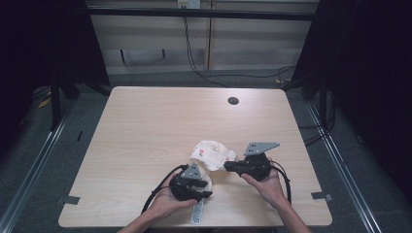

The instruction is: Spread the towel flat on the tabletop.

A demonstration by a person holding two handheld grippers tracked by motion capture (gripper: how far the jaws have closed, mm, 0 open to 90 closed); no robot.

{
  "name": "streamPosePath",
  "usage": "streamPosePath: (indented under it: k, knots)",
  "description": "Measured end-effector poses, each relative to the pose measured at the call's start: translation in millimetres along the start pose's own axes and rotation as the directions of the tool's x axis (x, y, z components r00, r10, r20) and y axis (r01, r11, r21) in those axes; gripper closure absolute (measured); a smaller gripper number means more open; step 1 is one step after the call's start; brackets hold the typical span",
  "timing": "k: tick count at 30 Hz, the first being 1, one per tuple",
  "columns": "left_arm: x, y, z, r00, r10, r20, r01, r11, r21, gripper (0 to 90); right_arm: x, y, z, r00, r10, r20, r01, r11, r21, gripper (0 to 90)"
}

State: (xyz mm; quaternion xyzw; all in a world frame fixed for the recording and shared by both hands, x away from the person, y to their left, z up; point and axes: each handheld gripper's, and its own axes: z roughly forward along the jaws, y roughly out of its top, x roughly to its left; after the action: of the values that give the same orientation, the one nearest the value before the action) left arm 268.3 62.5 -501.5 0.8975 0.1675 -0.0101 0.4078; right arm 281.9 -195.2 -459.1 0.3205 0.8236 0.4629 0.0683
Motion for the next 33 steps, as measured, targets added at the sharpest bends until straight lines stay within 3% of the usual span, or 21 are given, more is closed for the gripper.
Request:
streamPosePath:
  k: [3, 6, 8, 9, 12, 15, 16, 22, 23, 24, 25, 26, 27, 30, 32, 33]
  knots:
    - [-3.7, -0.8, 0.8, 1.0000, 0.005, 0.004, -0.005, 1.0000, -0.002, 67.3, -0.1, -0.5, 0.0, 1.0000, 0.001, -0.002, -0.001, 1.000, 0.003, 86.2]
    - [-5.0, -1.6, 1.2, 0.9999, -0.011, 0.001, 0.011, 0.9999, -0.004, 82.1, 1.5, -0.1, -0.1, 0.9999, -0.003, -0.012, 0.003, 1.000, 0.003, 86.2]
    - [-4.0, -1.9, 1.2, 0.9996, -0.025, 0.013, 0.025, 0.9997, -0.006, 85.5, 1.5, 0.1, -0.1, 0.9999, -0.001, -0.013, 0.001, 1.000, 0.001, 86.2]
    - [-0.9, -2.3, 1.1, 0.9985, -0.043, 0.034, 0.043, 0.9990, -0.011, 86.0, 0.9, 0.2, -0.9, 0.9999, -0.001, -0.013, 0.001, 1.000, -0.003, 86.2]
    - [3.3, -2.4, -2.4, 0.9968, -0.051, 0.062, 0.051, 0.9987, 0.003, 86.3, -0.6, 0.5, -5.1, 0.9999, 0.004, -0.010, -0.005, 1.000, -0.010, 86.2]
    - [5.2, -1.5, -6.9, 0.9958, -0.056, 0.073, 0.057, 0.9982, -0.015, 86.4, -2.3, 0.8, -8.9, 0.9999, 0.009, -0.004, -0.010, 1.000, -0.023, 86.2]
    - [7.7, 0.1, -15.1, 0.9940, -0.069, 0.085, 0.074, 0.9959, -0.052, 86.3, -4.3, 0.8, -12.8, 0.9998, 0.022, -0.003, -0.022, 0.999, -0.039, 86.2]
    - [15.6, 0.2, -42.9, 0.9921, -0.084, 0.093, 0.094, 0.9891, -0.113, 86.4, -9.5, 2.7, -22.3, 0.9988, 0.049, -0.005, -0.049, 0.996, -0.070, 86.4]
    - [22.7, -2.2, -55.5, 0.9861, -0.121, 0.114, 0.137, 0.9792, -0.149, 86.4, -11.2, 3.9, -25.9, 0.9984, 0.056, -0.005, -0.056, 0.995, -0.082, 86.5]
    - [22.7, -2.2, -55.5, 0.9861, -0.121, 0.114, 0.137, 0.9792, -0.149, 86.4, -11.2, 3.9, -25.9, 0.9984, 0.056, -0.005, -0.056, 0.995, -0.082, 86.5]
    - [31.2, -5.1, -68.8, 0.9787, -0.161, 0.128, 0.183, 0.9645, -0.190, 86.4, -12.5, 5.7, -29.0, 0.9971, 0.072, -0.023, -0.074, 0.992, -0.099, 86.5]
    - [31.2, -5.1, -68.8, 0.9787, -0.161, 0.128, 0.183, 0.9645, -0.190, 86.4, -12.5, 5.7, -29.0, 0.9971, 0.072, -0.023, -0.074, 0.992, -0.099, 86.5]
    - [35.4, -5.9, -74.9, 0.9743, -0.178, 0.139, 0.203, 0.9586, -0.199, 86.4, -13.3, 7.0, -30.2, 0.9953, 0.086, -0.044, -0.091, 0.989, -0.119, 86.6]
    - [46.2, -4.9, -98.0, 0.9731, -0.196, 0.121, 0.221, 0.9417, -0.253, 86.5, -11.1, 16.7, -33.1, 0.9965, 0.067, -0.051, -0.072, 0.989, -0.125, 86.6]
    - [48.2, -3.7, -103.4, 0.9755, -0.193, 0.106, 0.214, 0.9415, -0.260, 86.5, -11.4, 20.0, -35.2, 0.9961, 0.067, -0.058, -0.074, 0.989, -0.129, 86.6]
    - [51.7, -2.0, -113.3, 0.9763, -0.197, 0.089, 0.215, 0.9361, -0.279, 86.4, -12.4, 21.2, -36.6, 0.9957, 0.070, -0.062, -0.078, 0.987, -0.139, 86.6]
